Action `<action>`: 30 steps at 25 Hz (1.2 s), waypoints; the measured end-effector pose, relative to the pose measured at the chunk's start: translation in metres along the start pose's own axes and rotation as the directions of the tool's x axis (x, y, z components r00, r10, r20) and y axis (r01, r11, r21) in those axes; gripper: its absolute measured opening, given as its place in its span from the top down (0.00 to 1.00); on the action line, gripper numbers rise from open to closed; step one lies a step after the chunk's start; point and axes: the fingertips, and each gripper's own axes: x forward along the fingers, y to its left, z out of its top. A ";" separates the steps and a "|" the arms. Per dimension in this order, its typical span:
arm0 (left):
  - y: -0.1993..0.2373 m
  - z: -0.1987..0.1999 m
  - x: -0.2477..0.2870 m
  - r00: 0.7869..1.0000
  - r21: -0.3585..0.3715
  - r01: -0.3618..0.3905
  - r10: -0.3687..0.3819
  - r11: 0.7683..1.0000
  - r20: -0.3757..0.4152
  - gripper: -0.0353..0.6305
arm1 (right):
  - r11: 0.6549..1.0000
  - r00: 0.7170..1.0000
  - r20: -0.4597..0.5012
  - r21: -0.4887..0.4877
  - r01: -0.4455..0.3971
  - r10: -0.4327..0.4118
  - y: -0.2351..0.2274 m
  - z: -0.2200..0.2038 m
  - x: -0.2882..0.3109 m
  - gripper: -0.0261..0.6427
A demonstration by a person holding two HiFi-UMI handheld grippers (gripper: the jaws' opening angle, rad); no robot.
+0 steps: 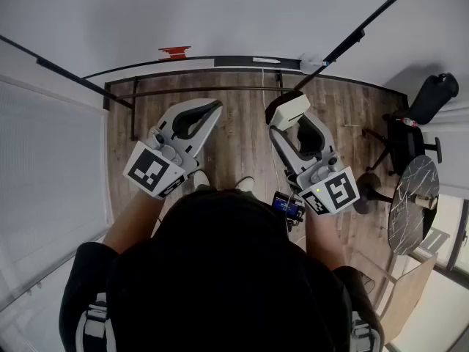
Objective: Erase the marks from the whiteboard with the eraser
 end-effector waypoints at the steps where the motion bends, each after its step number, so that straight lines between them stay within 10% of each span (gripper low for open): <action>1: 0.000 -0.001 -0.002 1.000 0.000 0.000 0.000 1.000 -0.001 0.94 | 1.000 1.000 -0.001 -0.006 0.000 0.000 0.002 -0.001 0.001 0.61; 9: -0.002 0.000 -0.013 1.000 -0.001 0.003 -0.003 1.000 -0.016 0.94 | 0.996 0.991 -0.120 -0.070 -0.061 0.052 0.026 -0.015 0.009 0.61; 30: -0.029 0.013 0.027 0.994 0.039 -0.106 0.107 0.994 -0.010 0.94 | 0.994 0.996 -0.041 -0.079 -0.081 0.077 -0.020 0.003 -0.023 0.61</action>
